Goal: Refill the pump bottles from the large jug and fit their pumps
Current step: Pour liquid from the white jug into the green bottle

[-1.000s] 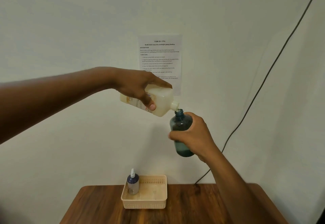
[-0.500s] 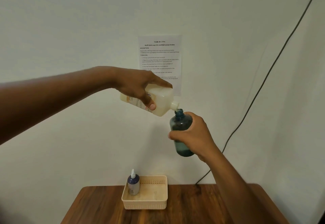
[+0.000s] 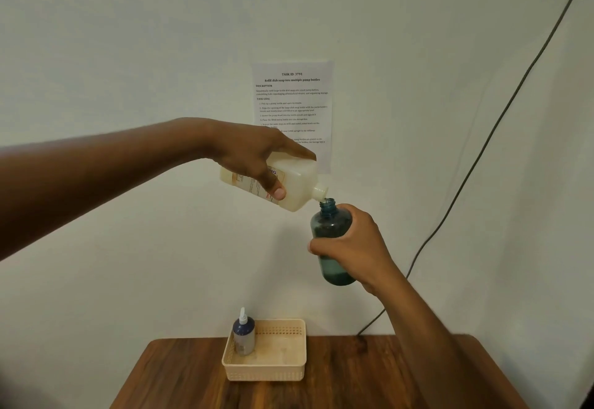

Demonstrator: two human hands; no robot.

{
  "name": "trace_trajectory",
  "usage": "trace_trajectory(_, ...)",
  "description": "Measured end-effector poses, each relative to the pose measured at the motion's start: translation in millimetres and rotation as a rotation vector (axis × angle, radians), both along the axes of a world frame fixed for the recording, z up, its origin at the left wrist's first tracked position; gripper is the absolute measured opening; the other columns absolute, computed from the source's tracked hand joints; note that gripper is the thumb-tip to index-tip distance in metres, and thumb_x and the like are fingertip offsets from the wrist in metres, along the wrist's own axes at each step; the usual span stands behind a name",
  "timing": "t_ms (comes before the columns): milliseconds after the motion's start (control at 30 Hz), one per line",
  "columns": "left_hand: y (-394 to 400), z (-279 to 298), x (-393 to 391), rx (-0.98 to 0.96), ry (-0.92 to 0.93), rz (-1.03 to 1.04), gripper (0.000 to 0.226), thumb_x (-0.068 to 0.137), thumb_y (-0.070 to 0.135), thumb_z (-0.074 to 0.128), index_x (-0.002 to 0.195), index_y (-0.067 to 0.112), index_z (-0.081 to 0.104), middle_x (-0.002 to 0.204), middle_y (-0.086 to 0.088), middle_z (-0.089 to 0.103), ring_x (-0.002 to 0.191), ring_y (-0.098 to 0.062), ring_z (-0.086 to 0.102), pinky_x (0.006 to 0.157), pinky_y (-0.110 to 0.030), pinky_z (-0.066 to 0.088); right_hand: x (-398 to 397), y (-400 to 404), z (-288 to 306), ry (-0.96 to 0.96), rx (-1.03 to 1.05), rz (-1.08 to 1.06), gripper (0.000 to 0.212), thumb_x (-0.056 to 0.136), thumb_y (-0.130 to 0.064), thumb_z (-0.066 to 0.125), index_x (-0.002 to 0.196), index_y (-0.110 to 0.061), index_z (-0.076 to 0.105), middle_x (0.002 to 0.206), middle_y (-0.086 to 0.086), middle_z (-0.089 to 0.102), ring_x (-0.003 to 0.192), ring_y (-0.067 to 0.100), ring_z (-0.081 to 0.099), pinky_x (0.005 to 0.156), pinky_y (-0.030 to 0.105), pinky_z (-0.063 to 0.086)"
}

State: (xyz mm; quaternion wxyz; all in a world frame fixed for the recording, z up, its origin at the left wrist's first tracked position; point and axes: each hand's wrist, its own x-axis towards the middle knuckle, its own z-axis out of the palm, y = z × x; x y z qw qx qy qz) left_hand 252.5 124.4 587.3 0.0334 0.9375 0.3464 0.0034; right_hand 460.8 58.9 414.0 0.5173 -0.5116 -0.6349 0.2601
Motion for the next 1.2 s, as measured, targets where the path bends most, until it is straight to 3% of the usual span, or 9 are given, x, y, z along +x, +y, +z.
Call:
trace_trajectory(267, 6.4, 0.6, -1.6, -0.02, 0.004, -0.02, 0.078, 0.078, 0.047, 0.084, 0.147, 0.044, 0.047, 0.129, 0.013, 0.061, 0.116, -0.015, 0.059, 0.094, -0.033, 0.053, -1.0, 1.2, -0.6, 0.009, -0.002, -0.001, 0.047, 0.058, -0.028, 0.086, 0.095, -0.037, 0.06, 0.091, -0.019, 0.065, 0.082, 0.007, 0.064, 0.059, 0.015, 0.048)
trace_trajectory(600, 9.6, 1.7, -2.7, -0.011, 0.01, -0.02, 0.083, 0.072, 0.056, 0.08, 0.147, 0.047, 0.046, 0.126, 0.018, 0.061, 0.115, -0.007, 0.058, 0.088, -0.026, 0.05, -2.4, 3.0, -0.2, -0.01, 0.007, 0.002, 0.047, 0.059, -0.029, 0.086, 0.095, -0.039, 0.058, 0.094, -0.019, 0.063, 0.084, 0.008, 0.063, 0.059, 0.015, 0.047)
trace_trajectory(800, 10.1, 3.7, -2.8, 0.007, 0.021, -0.032, 0.075, 0.078, 0.049, 0.083, 0.144, 0.049, 0.047, 0.125, 0.017, 0.06, 0.114, -0.008, 0.058, 0.086, -0.022, 0.05, -2.8, 3.4, -0.7, -0.018, 0.01, -0.001, 0.045, 0.059, -0.028, 0.086, 0.092, -0.039, 0.058, 0.091, -0.021, 0.063, 0.081, 0.007, 0.063, 0.057, 0.013, 0.047)
trace_trajectory(933, 11.0, 4.5, -2.4, -0.003, 0.026, -0.038, 0.073, 0.081, 0.044, 0.085, 0.144, 0.049, 0.047, 0.127, 0.015, 0.062, 0.115, -0.013, 0.059, 0.093, -0.03, 0.052, -3.7, 3.0, -1.2, -0.014, 0.011, 0.003, 0.044, 0.058, -0.03, 0.085, 0.092, -0.039, 0.059, 0.089, -0.022, 0.063, 0.08, 0.005, 0.063, 0.055, 0.01, 0.046)
trace_trajectory(1100, 11.3, 5.3, -3.3, 0.005, 0.017, -0.024, 0.075, 0.082, 0.042, 0.085, 0.146, 0.047, 0.047, 0.124, 0.022, 0.059, 0.115, -0.003, 0.057, 0.085, -0.019, 0.048, -4.9, 3.2, -0.9, -0.002, 0.008, 0.009, 0.046, 0.055, -0.031, 0.085, 0.093, -0.037, 0.06, 0.09, -0.02, 0.064, 0.081, 0.006, 0.063, 0.056, 0.012, 0.047)
trace_trajectory(1200, 10.6, 4.7, -3.4, 0.005, 0.018, -0.02, 0.077, 0.082, 0.042, 0.085, 0.148, 0.047, 0.045, 0.129, 0.017, 0.059, 0.115, -0.006, 0.058, 0.087, -0.022, 0.049, -5.6, 3.1, -1.9, 0.006, 0.003, 0.009, 0.046, 0.054, -0.033, 0.083, 0.093, -0.038, 0.059, 0.089, -0.02, 0.063, 0.08, 0.007, 0.063, 0.057, 0.014, 0.048)
